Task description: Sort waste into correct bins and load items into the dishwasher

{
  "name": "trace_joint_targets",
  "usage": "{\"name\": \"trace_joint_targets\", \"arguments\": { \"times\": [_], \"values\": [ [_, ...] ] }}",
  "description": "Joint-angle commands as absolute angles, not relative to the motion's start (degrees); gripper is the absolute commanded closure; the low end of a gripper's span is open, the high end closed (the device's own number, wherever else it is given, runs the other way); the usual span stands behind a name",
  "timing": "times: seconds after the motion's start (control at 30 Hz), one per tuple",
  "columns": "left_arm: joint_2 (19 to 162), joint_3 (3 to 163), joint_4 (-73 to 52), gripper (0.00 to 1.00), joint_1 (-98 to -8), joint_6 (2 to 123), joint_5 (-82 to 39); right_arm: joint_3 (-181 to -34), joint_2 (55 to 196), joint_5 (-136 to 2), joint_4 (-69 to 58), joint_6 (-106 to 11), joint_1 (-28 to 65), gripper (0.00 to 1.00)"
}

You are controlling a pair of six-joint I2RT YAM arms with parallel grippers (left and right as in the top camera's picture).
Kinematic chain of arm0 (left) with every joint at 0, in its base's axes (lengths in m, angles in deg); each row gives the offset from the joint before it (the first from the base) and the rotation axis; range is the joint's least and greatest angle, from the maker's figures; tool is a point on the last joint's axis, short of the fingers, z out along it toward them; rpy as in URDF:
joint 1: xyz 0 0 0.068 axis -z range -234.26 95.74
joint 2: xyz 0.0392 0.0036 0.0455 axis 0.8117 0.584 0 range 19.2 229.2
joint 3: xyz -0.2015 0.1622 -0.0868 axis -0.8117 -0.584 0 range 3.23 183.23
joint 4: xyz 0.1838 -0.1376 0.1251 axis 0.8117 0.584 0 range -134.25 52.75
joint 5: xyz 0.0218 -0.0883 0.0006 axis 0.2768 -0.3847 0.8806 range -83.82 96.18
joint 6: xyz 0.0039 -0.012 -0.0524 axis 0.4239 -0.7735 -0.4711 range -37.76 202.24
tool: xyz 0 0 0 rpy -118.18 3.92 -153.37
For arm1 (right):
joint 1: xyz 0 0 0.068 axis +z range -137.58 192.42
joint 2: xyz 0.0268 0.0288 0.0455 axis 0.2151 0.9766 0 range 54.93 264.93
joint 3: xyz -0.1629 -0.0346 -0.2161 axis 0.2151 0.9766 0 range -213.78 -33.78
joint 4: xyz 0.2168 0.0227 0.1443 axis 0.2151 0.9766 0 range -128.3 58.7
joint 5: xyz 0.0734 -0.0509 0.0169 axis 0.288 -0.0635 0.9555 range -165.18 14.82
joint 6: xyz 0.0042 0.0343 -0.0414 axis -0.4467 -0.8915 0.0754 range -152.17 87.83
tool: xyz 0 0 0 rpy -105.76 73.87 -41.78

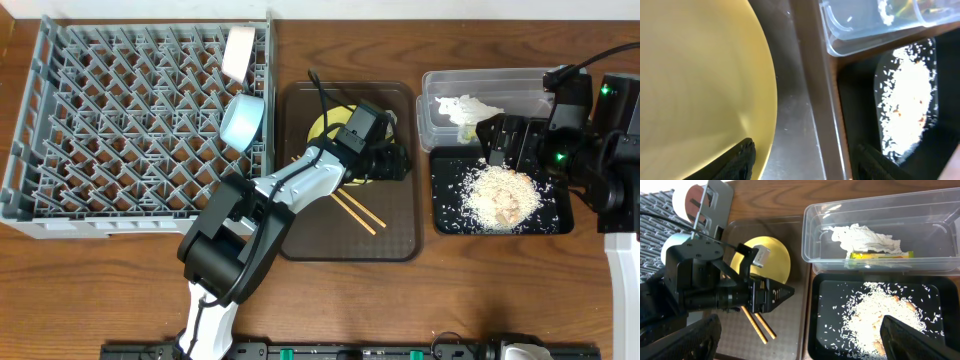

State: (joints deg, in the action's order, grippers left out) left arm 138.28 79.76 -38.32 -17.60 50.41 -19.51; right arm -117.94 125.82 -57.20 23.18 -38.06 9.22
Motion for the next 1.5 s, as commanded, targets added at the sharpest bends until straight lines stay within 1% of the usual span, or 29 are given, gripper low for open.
{"name": "trace_joint_targets", "arguments": {
  "times": [0.0,0.4,0.53,0.63,0.83,0.93,0.97,1.03,1.07,1.13,1.17,1.3,1.47],
  "values": [
    [139.3,81.1,-38.9,0.37,-17.1,47.6,-21.9,-118.0,126.1,-57.4,23.0,-38.5,9.0,0.01],
    [139.3,81.1,-42.2,0.36,-12.2,47.7,-20.9,-118.0,126.1,-57.4,23.1,-38.5,9.0,0.01],
    [139.3,81.1,-42.2,0.37,-12.1,47.9,-19.7,-118.0,126.1,-57.4,23.0,-38.5,9.0,0.01],
    [139.3,81.2,-42.2,0.40,-13.2,47.8,-20.2,-118.0,126.1,-57.4,23.0,-38.5,9.0,0.01],
    [135.9,81.2,-41.7,0.40,-17.6,47.9,-24.9,-118.0,126.1,-57.4,23.0,-38.5,9.0,0.01],
    [133.6,81.2,-39.5,0.39,-21.7,47.9,-28.4,-118.0,126.1,-57.4,23.0,-38.5,9.0,0.01],
    [132.9,81.2,-38.5,0.36,-23.1,47.9,-29.7,-118.0,126.1,-57.4,23.1,-38.5,9.0,0.01],
    [131.7,81.2,-36.5,0.35,-25.9,48.1,-33.0,-118.0,126.1,-57.4,23.0,-38.5,9.0,0.01],
    [131.4,81.2,-36.1,0.36,-27.1,48.7,-34.9,-118.0,126.1,-57.4,23.0,-38.5,9.0,0.01],
    [131.0,81.2,-36.1,0.49,-29.1,51.3,-40.3,-118.0,126.1,-57.4,23.0,-38.5,9.0,0.01],
    [130.7,81.2,-35.5,0.50,-29.8,52.0,-41.5,-118.0,126.1,-57.4,23.0,-38.5,9.0,0.01],
    [129.1,81.2,-30.9,0.50,-30.5,54.1,-38.2,-118.0,126.1,-57.4,23.0,-38.5,9.0,0.01],
    [125.4,82.2,-24.0,0.50,-29.4,56.8,-24.8,-118.0,126.1,-57.4,23.0,-38.5,9.0,0.01]
  ]
}}
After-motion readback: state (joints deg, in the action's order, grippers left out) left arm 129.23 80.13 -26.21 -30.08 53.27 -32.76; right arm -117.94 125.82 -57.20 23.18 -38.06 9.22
